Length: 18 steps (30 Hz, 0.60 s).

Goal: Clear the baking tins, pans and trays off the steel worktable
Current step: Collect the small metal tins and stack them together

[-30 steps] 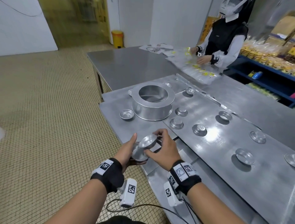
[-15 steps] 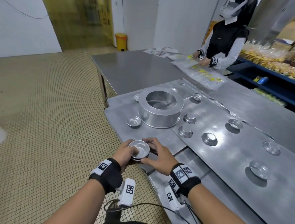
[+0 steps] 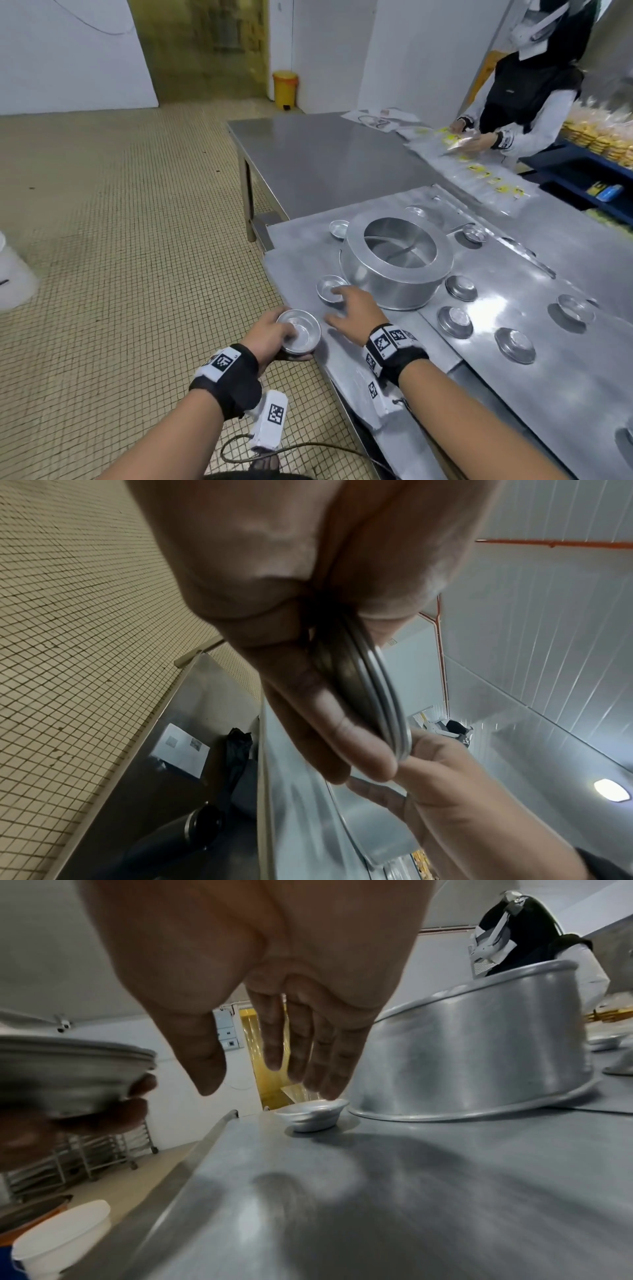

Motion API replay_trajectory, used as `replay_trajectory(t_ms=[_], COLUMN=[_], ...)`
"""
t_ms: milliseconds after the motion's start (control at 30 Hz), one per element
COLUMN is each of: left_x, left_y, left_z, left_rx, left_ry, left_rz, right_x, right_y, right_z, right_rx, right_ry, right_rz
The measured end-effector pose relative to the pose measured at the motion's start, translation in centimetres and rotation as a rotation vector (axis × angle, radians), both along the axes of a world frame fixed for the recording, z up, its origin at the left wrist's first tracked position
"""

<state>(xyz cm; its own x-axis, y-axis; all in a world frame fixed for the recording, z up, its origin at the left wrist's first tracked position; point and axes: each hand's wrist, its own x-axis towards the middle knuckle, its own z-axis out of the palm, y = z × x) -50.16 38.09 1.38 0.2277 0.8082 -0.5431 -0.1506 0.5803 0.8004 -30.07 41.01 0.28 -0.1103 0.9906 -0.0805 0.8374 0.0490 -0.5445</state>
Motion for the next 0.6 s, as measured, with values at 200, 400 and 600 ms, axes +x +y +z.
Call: replay_trajectory(t_ms=[200, 400, 600], left_x=[-3.0, -5.0, -6.0], left_y=[2.6, 4.0, 4.9], left_z=[-1.1, -1.4, -1.6], left_rx=[-0.004, 0.004, 0.002], left_ry=[0.025, 0.017, 0.025], left_rz=[-0.012, -0.039, -0.058], right_x=[-1.8, -2.2, -2.9], right_y=[5.1, 7.9, 8.2], right_z=[-1.8, -1.6, -0.6], right_rx=[-0.011, -0.151, -0.134], right_ry=[-0.221, -0.325, -0.304], right_rz=[-0.04, -0.06, -0.09])
